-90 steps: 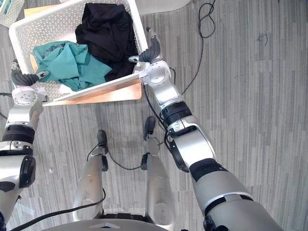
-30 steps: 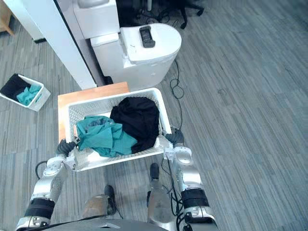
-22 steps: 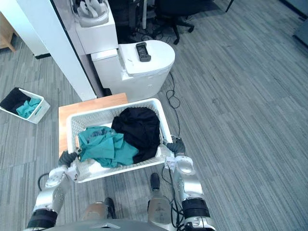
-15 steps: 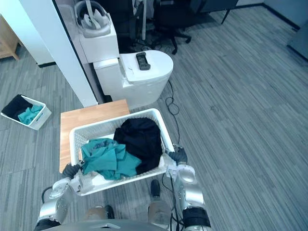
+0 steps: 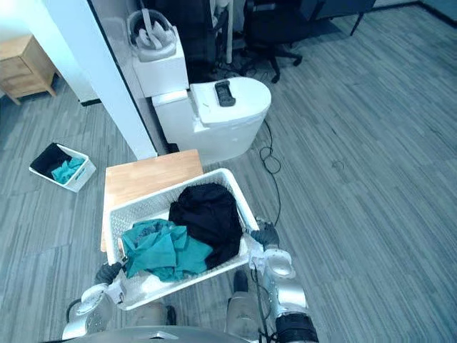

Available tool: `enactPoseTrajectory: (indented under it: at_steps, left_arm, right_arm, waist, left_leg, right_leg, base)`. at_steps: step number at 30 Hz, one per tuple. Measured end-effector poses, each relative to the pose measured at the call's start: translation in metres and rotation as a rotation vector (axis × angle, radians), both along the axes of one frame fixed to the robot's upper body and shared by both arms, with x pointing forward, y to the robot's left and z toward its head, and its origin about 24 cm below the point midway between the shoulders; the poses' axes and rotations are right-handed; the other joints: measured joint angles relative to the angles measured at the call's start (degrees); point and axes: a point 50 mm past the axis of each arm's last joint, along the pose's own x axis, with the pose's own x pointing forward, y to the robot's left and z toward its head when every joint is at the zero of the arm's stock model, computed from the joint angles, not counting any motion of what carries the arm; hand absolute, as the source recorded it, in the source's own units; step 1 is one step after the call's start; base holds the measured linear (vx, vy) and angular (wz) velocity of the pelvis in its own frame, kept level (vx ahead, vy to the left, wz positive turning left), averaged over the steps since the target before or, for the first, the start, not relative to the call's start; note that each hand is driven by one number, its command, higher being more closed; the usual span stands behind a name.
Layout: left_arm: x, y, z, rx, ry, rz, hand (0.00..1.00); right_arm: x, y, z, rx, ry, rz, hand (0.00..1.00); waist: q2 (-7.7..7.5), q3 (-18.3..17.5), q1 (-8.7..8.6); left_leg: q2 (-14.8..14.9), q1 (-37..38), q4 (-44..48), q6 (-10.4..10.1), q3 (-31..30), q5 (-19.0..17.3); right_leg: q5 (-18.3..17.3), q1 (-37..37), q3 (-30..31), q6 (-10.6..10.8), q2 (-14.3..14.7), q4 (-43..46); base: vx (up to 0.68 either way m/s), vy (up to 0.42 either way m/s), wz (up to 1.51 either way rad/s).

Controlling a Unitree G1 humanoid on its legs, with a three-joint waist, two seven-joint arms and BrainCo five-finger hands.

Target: Pick up the laundry basket with both hands and put the clothes into the washing machine.

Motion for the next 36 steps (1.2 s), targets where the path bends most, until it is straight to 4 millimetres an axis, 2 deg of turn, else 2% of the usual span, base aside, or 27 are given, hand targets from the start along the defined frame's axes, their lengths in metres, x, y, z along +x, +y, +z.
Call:
enactPoseTrajectory:
  at_steps: [1,2,3,5,6,10,13,15,16,17,18,19,20,21,23,24,25,26,28,29,30,31,32,33,34,36]
  left_arm:
    - [-0.003,0.001,-0.001,-0.001,0.007,0.01,1.0]
    - [-0.004,0.001,-0.001,0.001,0.008,0.013,1.0]
    - [-0.004,0.001,-0.001,-0.003,0.01,0.015,1.0]
    - [-0.003,0.005,0.0,0.013,0.009,0.011,1.0]
    - [-0.005,0.007,0.0,0.017,0.015,0.012,1.0]
    - [-0.006,0.006,-0.001,0.031,0.025,-0.013,1.0]
    - [-0.004,0.006,0.001,0.035,0.017,-0.02,1.0]
    - [-0.003,0.007,0.002,0.043,0.01,-0.027,1.0]
    - [-0.001,0.008,0.005,0.053,-0.003,-0.037,1.0]
    - [0.0,0.01,0.007,0.066,-0.009,-0.044,1.0]
    - [0.0,0.011,0.007,0.072,-0.009,-0.046,1.0]
    - [-0.001,0.01,0.006,0.075,-0.002,-0.05,1.0]
    - [0.0,0.008,0.006,0.075,-0.006,-0.056,1.0]
    - [0.002,0.01,0.008,0.091,-0.011,-0.061,1.0]
    - [0.005,0.013,0.01,0.11,-0.017,-0.073,1.0]
    - [0.008,0.011,0.011,0.112,-0.025,-0.08,1.0]
    - [0.01,0.011,0.011,0.111,-0.03,-0.083,1.0]
    - [0.014,0.009,0.013,0.111,-0.042,-0.094,1.0]
    - [0.019,0.009,0.015,0.112,-0.053,-0.094,1.0]
    - [0.02,0.009,0.013,0.105,-0.044,-0.089,1.0]
    - [0.015,0.002,0.007,0.076,-0.018,-0.088,1.0]
    - [0.015,0.0,0.007,0.069,-0.019,-0.086,1.0]
    - [0.012,0.001,0.006,0.071,-0.011,-0.081,1.0]
    - [0.012,0.003,0.006,0.077,-0.007,-0.075,1.0]
    - [0.011,0.001,0.004,0.069,0.004,-0.068,1.0]
    - [0.008,-0.002,0.001,0.057,0.016,-0.066,1.0]
  right_arm:
    - [-0.001,0.001,-0.001,-0.003,0.004,-0.005,1.0]
    - [-0.001,0.002,-0.001,-0.004,0.006,-0.006,1.0]
    - [-0.001,0.002,-0.001,-0.005,0.005,-0.006,1.0]
    - [-0.004,0.005,-0.005,0.005,0.018,-0.005,1.0]
    - [-0.006,0.006,-0.006,0.005,0.025,-0.003,1.0]
    - [-0.014,0.004,-0.012,0.009,0.051,-0.02,1.0]
    - [-0.014,0.005,-0.012,0.019,0.048,-0.029,1.0]
    - [-0.017,0.005,-0.013,0.029,0.052,-0.04,1.0]
    - [-0.021,0.007,-0.013,0.039,0.046,-0.048,1.0]
    - [-0.024,0.008,-0.008,0.044,0.025,-0.055,1.0]
    - [-0.025,0.008,-0.007,0.044,0.021,-0.056,1.0]
    - [-0.026,0.009,-0.008,0.045,0.025,-0.061,1.0]
    - [-0.027,0.009,-0.008,0.044,0.026,-0.068,1.0]
    - [-0.028,0.01,-0.008,0.056,0.022,-0.077,1.0]
    - [-0.03,0.011,-0.01,0.058,0.028,-0.085,1.0]
    - [-0.03,0.01,-0.008,0.057,0.02,-0.092,1.0]
    - [-0.03,0.008,-0.008,0.059,0.018,-0.102,1.0]
    - [-0.029,0.008,-0.007,0.061,0.013,-0.107,1.0]
    - [-0.025,0.007,-0.005,0.058,-0.003,-0.108,1.0]
    - [-0.025,0.005,-0.009,0.054,0.01,-0.112,1.0]
    - [-0.025,-0.002,-0.016,0.034,0.04,-0.117,1.0]
    - [-0.022,-0.003,-0.016,0.028,0.042,-0.114,1.0]
    - [-0.021,-0.003,-0.018,0.028,0.05,-0.112,1.0]
    - [-0.019,-0.002,-0.02,0.031,0.057,-0.11,1.0]
    - [-0.012,-0.004,-0.021,0.013,0.066,-0.095,1.0]
    - [-0.012,-0.005,-0.022,0.002,0.071,-0.086,1.0]
  waist:
    - [0.59,-0.4,-0.35]
    - [0.5,-0.3,-0.44]
    - [0.52,-0.4,-0.78]
    - [-1.57,-0.4,-1.27]
    - [-2.11,-0.5,-1.45]
    - [-3.46,-0.6,-1.8]
    - [-4.34,0.0,-1.06]
    - [-4.99,0.4,-0.76]
    - [-5.82,0.8,-0.43]
    - [-7.01,1.1,0.0]
    - [-7.38,1.3,0.3]
    - [-7.29,1.4,0.47]
    - [-6.56,1.5,0.43]
    - [-6.62,1.7,0.83]
    - [-7.12,1.4,1.1]
    - [-7.47,1.2,1.14]
    - [-7.55,1.2,1.17]
    - [-7.84,0.8,1.23]
    - [-8.74,0.3,1.16]
    - [-7.83,-0.4,0.2]
    - [-5.43,-2.2,0.67]
    - [-5.18,-2.4,0.64]
    - [-6.31,-2.8,0.37]
    - [-7.12,-3.3,0.76]
    - [-5.2,-3.3,0.82]
    - [-4.36,-3.8,1.02]
  left_leg:
    - [-0.2,1.0,-1.3,-1.3,-2.5,-1.4]
    - [-0.3,1.8,-2.4,-1.5,-3.4,-2.2]
    - [-0.4,3.0,-5.4,0.0,-3.9,-4.1]
    - [-1.9,2.8,-6.1,1.7,-2.6,-4.3]
    - [-2.5,2.6,-6.1,2.3,-2.3,-4.0]
    - [-5.4,2.3,-5.5,3.3,-1.7,-3.5]
    - [-6.2,1.5,-2.4,4.5,0.5,-4.5]
    - [-6.4,0.9,-0.7,4.9,1.4,-5.2]
    - [-6.5,0.1,1.4,5.4,2.6,-6.0]
    - [-6.6,-0.2,3.0,6.1,4.7,-6.6]
    - [-6.4,0.0,3.0,6.3,5.8,-6.7]
    - [-4.9,1.0,2.2,7.2,8.8,-6.1]
    - [-2.6,1.6,1.0,8.1,11.3,-5.0]
    - [-0.8,2.8,-0.4,8.1,14.6,-4.2]
    - [0.9,4.7,-3.6,8.1,19.3,-2.1]
    - [1.6,5.7,-5.3,7.9,21.9,-0.9]
    - [2.0,5.9,-6.0,7.7,22.9,-0.4]
    - [2.9,6.3,-6.8,7.1,25.3,0.7]
    - [3.6,5.9,-7.4,6.2,28.0,1.7]
    - [3.4,5.6,-10.1,6.3,29.1,3.1]
    - [5.2,5.9,-15.4,6.5,31.2,6.1]
    - [5.3,6.7,-17.1,5.6,33.7,7.9]
    - [3.9,7.1,-18.1,5.1,36.0,9.3]
    - [3.6,6.7,-18.1,4.8,37.8,9.5]
    - [4.7,6.4,-18.6,4.4,39.7,10.8]
    - [4.9,7.0,-20.5,4.4,40.3,11.8]
  right_leg:
    - [0.3,-0.2,0.7,0.1,0.9,0.0]
    - [0.4,-0.2,1.4,0.2,1.3,0.0]
    - [0.9,-0.5,2.3,0.8,1.8,-0.5]
    - [2.6,-0.3,4.6,1.6,0.8,-3.1]
    - [3.4,0.1,5.3,1.7,0.4,-4.4]
    - [5.7,0.2,6.1,2.5,-2.0,-4.9]
    - [9.1,0.1,7.5,4.9,-2.9,-5.8]
    - [10.0,0.1,8.3,5.1,-3.0,-6.4]
    - [10.8,0.1,9.0,4.4,-3.0,-7.1]
    - [9.6,0.1,9.6,1.0,-2.9,-8.3]
    - [8.1,0.0,8.8,-0.3,-3.0,-8.8]
    - [-0.4,-0.3,3.9,-4.3,-3.1,-8.5]
    - [-3.2,-1.1,-1.1,-2.5,-3.2,-7.3]
    - [-0.5,-2.3,-7.5,-1.9,-3.8,-2.4]
    - [-0.5,-1.4,-13.5,-2.3,-5.1,7.2]
    - [-3.1,0.4,-14.8,-1.9,-6.4,13.7]
    - [-4.7,1.7,-15.2,-1.6,-7.1,16.5]
    - [-8.8,5.5,-14.9,-0.1,-8.3,20.1]
    - [-9.1,5.7,-14.9,1.7,-8.5,19.1]
    - [-6.5,5.1,-14.6,1.7,-5.9,14.6]
    - [-4.1,6.8,-12.6,1.3,-2.7,6.0]
    - [-7.2,6.2,-13.4,0.2,-3.1,8.8]
    - [-11.3,6.5,-15.2,0.7,-5.9,11.9]
    - [-12.3,6.9,-15.8,0.0,-6.4,8.3]
    - [-8.7,6.5,-15.0,-1.4,-3.2,3.9]
    - [-6.4,6.3,-12.4,-1.1,-1.4,0.3]
  base:
    - [-0.09,0.041,-0.4]
    - [-0.11,0.079,-0.41]
    - [-0.1,0.078,-0.39]
    - [-0.12,0.112,-0.33]
    - [-0.1,0.116,-0.17]
    - [-0.05,0.094,0.01]
    - [-0.03,0.142,-0.22]
    - [-0.08,0.123,-0.23]
    - [-0.15,0.117,-0.47]
    - [-0.17,0.11,-0.59]
    - [-0.21,0.108,-0.98]
    - [-0.21,0.1,-1.14]
    - [-0.24,0.09,-1.59]
    - [-0.18,0.047,-1.3]
    - [-0.15,0.018,-1.38]
    - [-0.13,-0.012,-1.26]
    - [-0.08,-0.062,-1.22]
    - [-0.07,-0.107,-0.97]
    - [-0.12,-0.14,-0.94]
    - [-0.14,-0.114,-1.06]
    - [-0.1,-0.127,-1.03]
    - [-0.03,-0.102,-1.16]
    - [-0.01,-0.141,-1.03]
    - [-0.08,-0.198,-1.34]
    - [-0.08,-0.18,-1.07]
    - [-0.07,-0.145,-1.08]
